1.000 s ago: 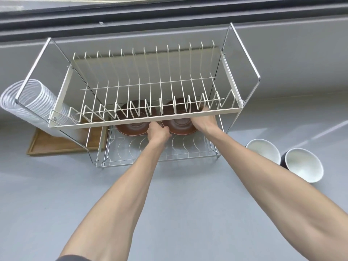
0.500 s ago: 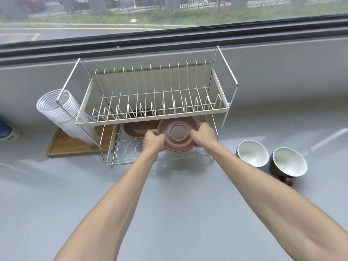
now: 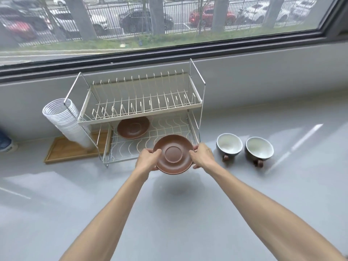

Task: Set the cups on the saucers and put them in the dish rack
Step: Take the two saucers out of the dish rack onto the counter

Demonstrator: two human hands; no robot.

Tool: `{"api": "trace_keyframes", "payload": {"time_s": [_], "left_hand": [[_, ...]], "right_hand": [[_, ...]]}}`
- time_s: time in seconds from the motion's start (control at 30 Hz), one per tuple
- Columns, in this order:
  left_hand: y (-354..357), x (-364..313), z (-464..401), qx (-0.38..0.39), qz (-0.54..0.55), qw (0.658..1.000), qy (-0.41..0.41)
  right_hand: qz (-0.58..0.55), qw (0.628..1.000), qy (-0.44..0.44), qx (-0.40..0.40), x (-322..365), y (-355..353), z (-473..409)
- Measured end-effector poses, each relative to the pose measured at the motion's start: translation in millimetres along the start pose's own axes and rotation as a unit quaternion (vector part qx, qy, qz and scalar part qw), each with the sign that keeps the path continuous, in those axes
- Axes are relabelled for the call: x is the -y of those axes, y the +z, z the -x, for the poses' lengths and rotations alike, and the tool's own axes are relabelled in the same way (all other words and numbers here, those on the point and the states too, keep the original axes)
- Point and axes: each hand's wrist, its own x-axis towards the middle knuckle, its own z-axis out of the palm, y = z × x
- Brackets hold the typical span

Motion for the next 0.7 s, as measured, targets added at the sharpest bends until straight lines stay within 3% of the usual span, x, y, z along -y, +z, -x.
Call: {"api": "trace_keyframes", "payload": {"time_s": [0.7], "left_hand": [[150,27,60,0.196,-0.119,0.973,0.005]], "right_hand": [[-0.037,0.989,0.130,-0.064,-183,-76,55]]}}
